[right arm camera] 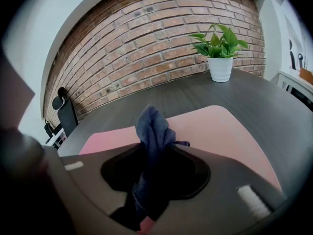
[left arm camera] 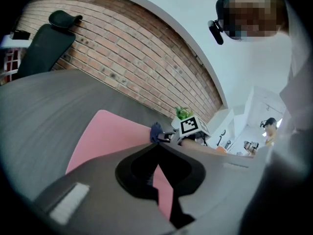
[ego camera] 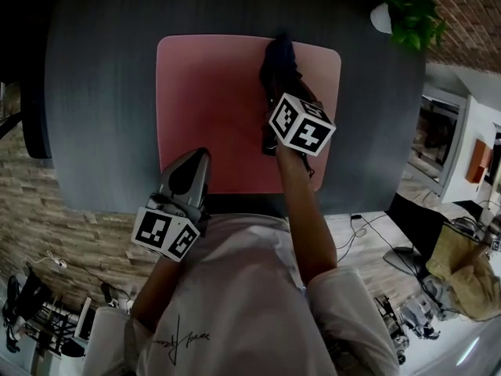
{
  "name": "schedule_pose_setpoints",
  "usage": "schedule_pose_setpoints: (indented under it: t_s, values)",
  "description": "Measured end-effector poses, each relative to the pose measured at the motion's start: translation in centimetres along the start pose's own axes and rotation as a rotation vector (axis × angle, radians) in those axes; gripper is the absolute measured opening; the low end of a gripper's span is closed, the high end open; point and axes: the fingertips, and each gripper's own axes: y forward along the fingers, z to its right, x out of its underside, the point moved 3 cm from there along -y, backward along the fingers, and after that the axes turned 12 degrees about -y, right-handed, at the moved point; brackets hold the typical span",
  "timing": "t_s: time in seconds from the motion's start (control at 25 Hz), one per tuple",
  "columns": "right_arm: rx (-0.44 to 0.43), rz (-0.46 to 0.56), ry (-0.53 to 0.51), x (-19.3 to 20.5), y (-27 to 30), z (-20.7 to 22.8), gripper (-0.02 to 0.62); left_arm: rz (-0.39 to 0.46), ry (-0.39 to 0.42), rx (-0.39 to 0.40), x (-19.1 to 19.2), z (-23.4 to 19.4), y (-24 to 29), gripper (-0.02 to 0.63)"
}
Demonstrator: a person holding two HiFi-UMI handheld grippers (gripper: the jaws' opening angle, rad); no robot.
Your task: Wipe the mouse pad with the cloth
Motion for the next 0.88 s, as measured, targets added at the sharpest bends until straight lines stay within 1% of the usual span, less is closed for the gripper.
schedule_pose_setpoints:
  t_s: [0.12, 0.32, 0.6, 0.88]
  values:
    - [-0.007, -0.002, 0.0, 0.0, 0.2, -1.0, 0.137, -0.036, 0.002, 0.038, 0.6, 0.3, -0.3, 0.014]
    - [-0.009, -0.007, -0.005, 0.0, 0.5, -2.0, 0.137, -0.043, -0.008, 0.055, 0.8, 0.2, -0.7, 0.014]
    - [-0.007, -0.017, -0.017, -0.2, 1.1, -2.8, 0.138, -0.035, -0.029, 0.043, 0.3, -0.7, -1.1, 0.014]
    - [-0.016, -0.032, -0.037, -0.1, 1.4, -4.0, 0.138, -0.038, -0.033, 0.027, 0.5, -1.3, -1.2, 0.014]
